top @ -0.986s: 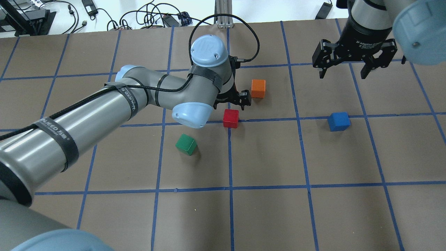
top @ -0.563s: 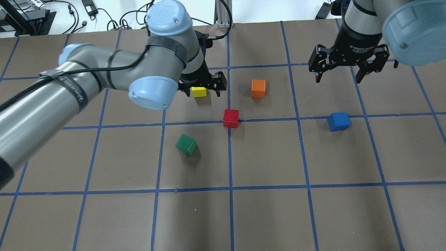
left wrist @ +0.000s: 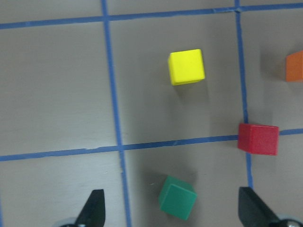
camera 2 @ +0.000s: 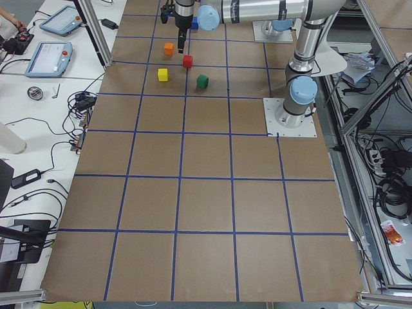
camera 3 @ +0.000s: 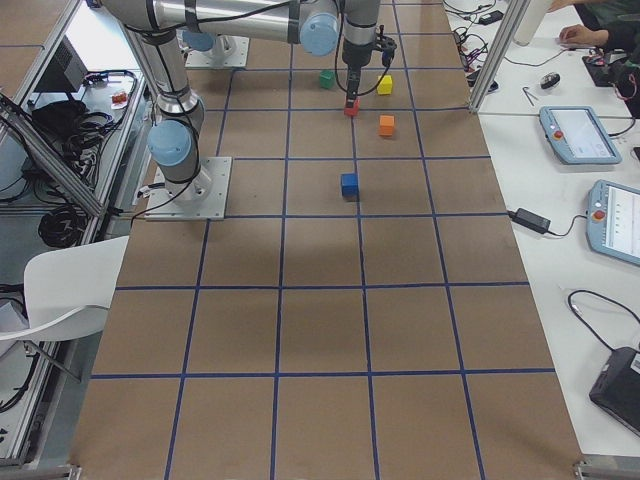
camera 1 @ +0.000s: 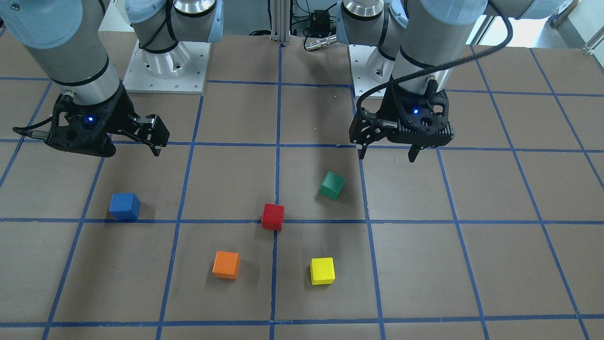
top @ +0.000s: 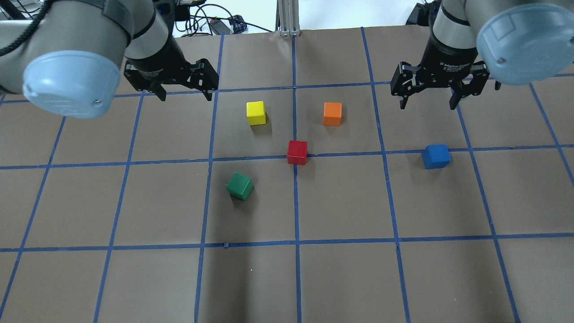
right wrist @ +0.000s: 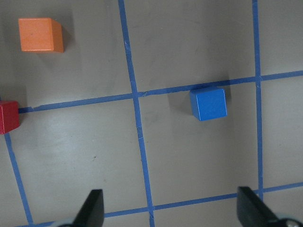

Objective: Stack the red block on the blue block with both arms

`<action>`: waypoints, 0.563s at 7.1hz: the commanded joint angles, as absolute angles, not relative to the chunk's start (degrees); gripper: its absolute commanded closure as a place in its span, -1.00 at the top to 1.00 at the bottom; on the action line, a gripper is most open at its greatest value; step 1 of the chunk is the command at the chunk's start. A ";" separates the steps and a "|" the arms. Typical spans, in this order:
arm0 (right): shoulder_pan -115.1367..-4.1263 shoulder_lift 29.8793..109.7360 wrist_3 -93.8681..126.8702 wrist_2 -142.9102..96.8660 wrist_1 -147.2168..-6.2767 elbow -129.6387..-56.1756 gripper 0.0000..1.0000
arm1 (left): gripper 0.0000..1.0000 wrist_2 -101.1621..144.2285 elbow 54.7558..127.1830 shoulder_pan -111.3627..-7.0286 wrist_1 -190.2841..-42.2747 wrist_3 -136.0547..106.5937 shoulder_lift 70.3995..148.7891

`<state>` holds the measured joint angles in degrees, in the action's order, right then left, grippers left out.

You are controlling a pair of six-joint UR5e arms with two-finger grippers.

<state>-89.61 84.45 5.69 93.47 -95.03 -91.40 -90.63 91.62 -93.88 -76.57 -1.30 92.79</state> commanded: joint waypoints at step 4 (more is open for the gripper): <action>-96.94 79.02 14.15 93.43 -103.53 -91.49 1.00 | 1.00 -91.84 88.42 -92.99 -84.00 -2.02 90.52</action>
<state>-95.49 80.19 12.63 93.43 -102.19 -91.39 -91.60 88.97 -92.98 -81.21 -1.92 89.74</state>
